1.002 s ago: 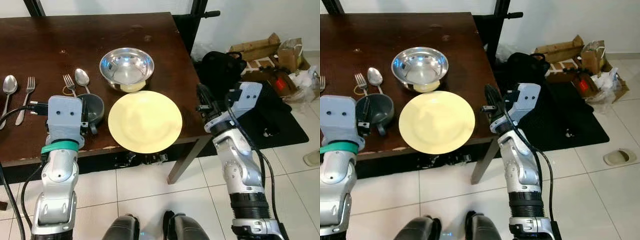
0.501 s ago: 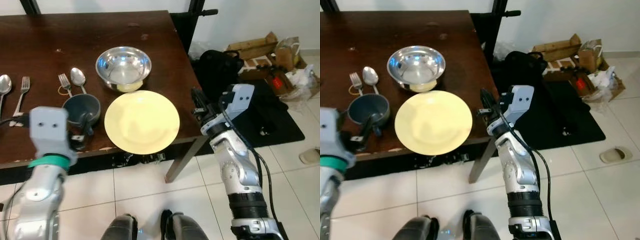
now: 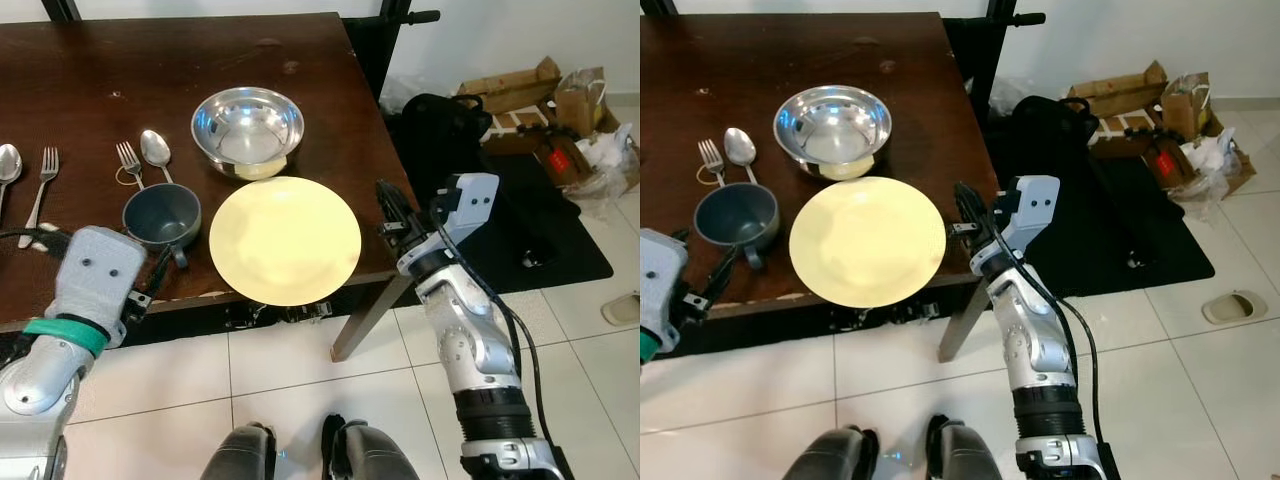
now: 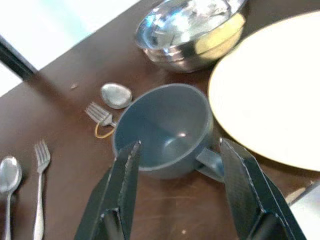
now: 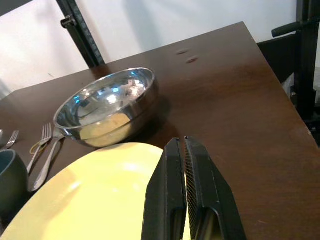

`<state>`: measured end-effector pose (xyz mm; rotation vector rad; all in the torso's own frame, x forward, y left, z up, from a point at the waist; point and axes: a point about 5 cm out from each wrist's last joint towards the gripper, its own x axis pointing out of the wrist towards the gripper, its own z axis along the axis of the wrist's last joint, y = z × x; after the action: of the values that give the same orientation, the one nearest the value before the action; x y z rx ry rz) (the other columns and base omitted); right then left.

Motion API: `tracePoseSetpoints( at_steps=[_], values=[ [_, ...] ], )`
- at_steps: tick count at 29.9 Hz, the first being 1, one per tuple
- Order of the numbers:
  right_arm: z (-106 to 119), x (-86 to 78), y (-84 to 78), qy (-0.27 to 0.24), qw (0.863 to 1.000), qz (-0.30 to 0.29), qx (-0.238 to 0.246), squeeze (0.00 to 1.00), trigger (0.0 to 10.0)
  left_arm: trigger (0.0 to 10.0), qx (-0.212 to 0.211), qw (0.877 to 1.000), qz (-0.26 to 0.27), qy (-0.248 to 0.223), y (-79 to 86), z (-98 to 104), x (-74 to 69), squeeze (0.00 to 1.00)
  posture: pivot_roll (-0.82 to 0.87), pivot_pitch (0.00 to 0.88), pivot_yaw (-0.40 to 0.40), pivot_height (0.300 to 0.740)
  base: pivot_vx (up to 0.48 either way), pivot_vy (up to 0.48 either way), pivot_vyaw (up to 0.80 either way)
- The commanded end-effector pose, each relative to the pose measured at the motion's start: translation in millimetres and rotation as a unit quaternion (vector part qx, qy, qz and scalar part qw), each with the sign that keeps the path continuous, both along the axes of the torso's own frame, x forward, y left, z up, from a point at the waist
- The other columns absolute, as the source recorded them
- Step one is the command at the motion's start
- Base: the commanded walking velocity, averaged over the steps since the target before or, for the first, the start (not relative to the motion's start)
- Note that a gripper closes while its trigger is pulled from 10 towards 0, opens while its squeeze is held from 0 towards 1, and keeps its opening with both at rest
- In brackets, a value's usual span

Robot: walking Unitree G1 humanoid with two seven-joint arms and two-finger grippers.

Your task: Setting the table

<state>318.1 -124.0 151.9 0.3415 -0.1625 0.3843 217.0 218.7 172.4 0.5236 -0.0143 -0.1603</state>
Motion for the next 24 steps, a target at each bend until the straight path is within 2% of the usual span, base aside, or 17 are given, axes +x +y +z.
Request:
tracePoseSetpoints(
  at_steps=[1,4,6,7,8,10,12,15,18,19,21,22,23,24],
  values=[
    [-7,-2.6,-2.1,0.014,1.0,-0.004,-0.004,0.0,10.0,10.0,0.02,0.999,-0.016,0.027,-5.9,-12,-3.0,0.0,0.13,0.116,-0.022,0.74,0.0,0.0,0.0],
    [-7,-2.8,-1.5,0.015,1.0,-0.003,-0.004,0.0,10.0,10.0,0.029,0.999,-0.02,0.033,-8.3,-15,-3.9,0.0,0.13,0.116,-0.024,0.74,0.0,0.0,0.0],
    [-7,-2.5,-1.0,0.015,1.0,-0.001,-0.006,0.0,10.0,10.0,0.064,0.996,-0.037,0.047,-12.7,-23,-5.3,0.0,0.13,0.117,-0.026,0.74,0.0,0.0,0.0],
    [-7,-2.5,-1.0,0.015,1.0,-0.001,-0.006,0.0,10.0,10.0,0.064,0.996,-0.037,0.047,-12.7,-23,-5.3,0.0,0.13,0.117,-0.026,0.74,0.0,0.0,0.0],
    [-6,-1.8,-1.5,0.015,1.0,0.0,-0.006,0.0,10.0,10.0,0.082,0.994,-0.064,0.045,-17.6,-25,-7.0,0.0,0.13,0.116,-0.025,0.74,0.0,0.0,0.0],
    [-6,-1.8,-1.5,0.015,1.0,0.0,-0.006,0.0,10.0,10.0,0.082,0.994,-0.064,0.045,-17.6,-25,-7.0,0.0,0.13,0.116,-0.025,0.74,0.0,0.0,0.0],
    [-6,-1.7,-2.0,0.014,1.0,-0.002,-0.006,0.0,10.0,10.0,0.106,0.99,-0.093,0.023,-22.0,-23,-8.2,0.0,0.12,0.117,-0.024,0.74,0.0,0.0,0.0],
    [-6,-1.9,-1.9,0.015,1.0,-0.003,-0.005,0.0,10.0,10.0,0.108,0.989,-0.105,0.014,-24.1,-22,-8.4,0.0,0.12,0.118,-0.024,0.74,0.0,0.0,0.0],
    [-7,-2.8,-1.1,0.016,1.0,-0.002,-0.005,0.0,10.0,10.0,0.092,0.988,-0.123,0.006,-29.4,-19,-6.4,0.0,0.12,0.117,-0.024,0.74,0.0,0.0,0.0],
    [-8,-3.3,-0.8,0.017,1.0,-0.002,-0.005,0.0,10.0,10.0,0.056,0.989,-0.134,0.014,-34.6,-19,-3.1,0.0,0.12,0.116,-0.025,0.74,0.0,0.0,0.0],
    [-8,-3.3,-0.8,0.017,1.0,-0.002,-0.005,0.0,10.0,10.0,0.041,0.99,-0.135,0.021,-36.1,-20,-1.8,0.0,0.12,0.116,-0.025,0.74,0.0,0.0,0.0],
    [-7,-3.0,-0.9,0.017,1.0,-0.003,-0.005,0.0,10.0,10.0,-0.006,0.991,-0.124,0.048,-36.5,-23,2.0,0.0,0.12,0.117,-0.025,0.74,0.0,0.0,0.0],
    [-7,-3.0,-0.9,0.017,1.0,-0.003,-0.005,0.0,10.0,10.0,-0.006,0.991,-0.124,0.048,-36.5,-23,2.0,0.0,0.12,0.117,-0.025,0.74,0.0,0.0,0.0],
    [-7,-2.9,-1.0,0.017,1.0,-0.003,-0.005,0.0,10.0,10.0,-0.038,0.99,-0.119,0.067,-37.1,-25,4.3,0.0,0.12,0.117,-0.025,0.74,0.0,0.0,0.0]
  ],
)
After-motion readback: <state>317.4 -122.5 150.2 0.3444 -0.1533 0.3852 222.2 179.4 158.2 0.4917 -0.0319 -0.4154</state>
